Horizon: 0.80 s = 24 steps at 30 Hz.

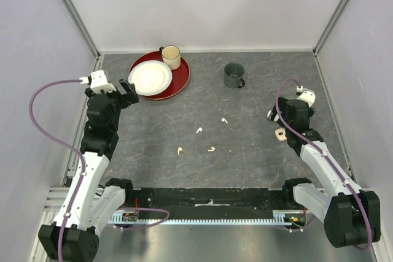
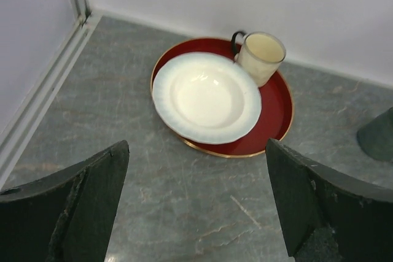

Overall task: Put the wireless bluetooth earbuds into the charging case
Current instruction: Pick up the charging case at the center of the board.

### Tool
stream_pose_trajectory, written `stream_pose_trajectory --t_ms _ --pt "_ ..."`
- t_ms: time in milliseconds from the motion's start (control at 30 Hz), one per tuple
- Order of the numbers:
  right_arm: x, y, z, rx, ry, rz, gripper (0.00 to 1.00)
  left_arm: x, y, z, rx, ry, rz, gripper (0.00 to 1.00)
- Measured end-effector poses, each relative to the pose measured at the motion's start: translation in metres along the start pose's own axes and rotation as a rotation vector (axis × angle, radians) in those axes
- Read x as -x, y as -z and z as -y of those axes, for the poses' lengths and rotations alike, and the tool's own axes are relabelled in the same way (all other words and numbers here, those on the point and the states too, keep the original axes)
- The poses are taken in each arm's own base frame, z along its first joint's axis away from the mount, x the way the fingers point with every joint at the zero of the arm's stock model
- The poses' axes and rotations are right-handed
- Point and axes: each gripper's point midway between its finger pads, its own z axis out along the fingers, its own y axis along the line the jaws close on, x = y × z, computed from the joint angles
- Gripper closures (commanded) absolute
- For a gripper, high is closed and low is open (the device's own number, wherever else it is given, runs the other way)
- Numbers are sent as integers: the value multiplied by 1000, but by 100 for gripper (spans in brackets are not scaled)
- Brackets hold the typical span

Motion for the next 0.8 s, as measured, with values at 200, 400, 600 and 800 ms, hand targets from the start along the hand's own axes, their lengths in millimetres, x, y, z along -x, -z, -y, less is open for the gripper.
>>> stream_pose_trajectory --t_ms 200,400,600,800 --pt "-16 4 6 -15 6 -56 2 -31 2 -9 44 -4 -119 2" --pt "-14 7 17 -52 24 -20 2 -35 12 -10 50 28 -140 2" --pt "-23 8 19 -47 37 -38 2 -19 27 -2 -8 44 -93 2" --pt "-42 -1 23 -81 56 -115 2 -16 31 4 -44 49 -85 2"
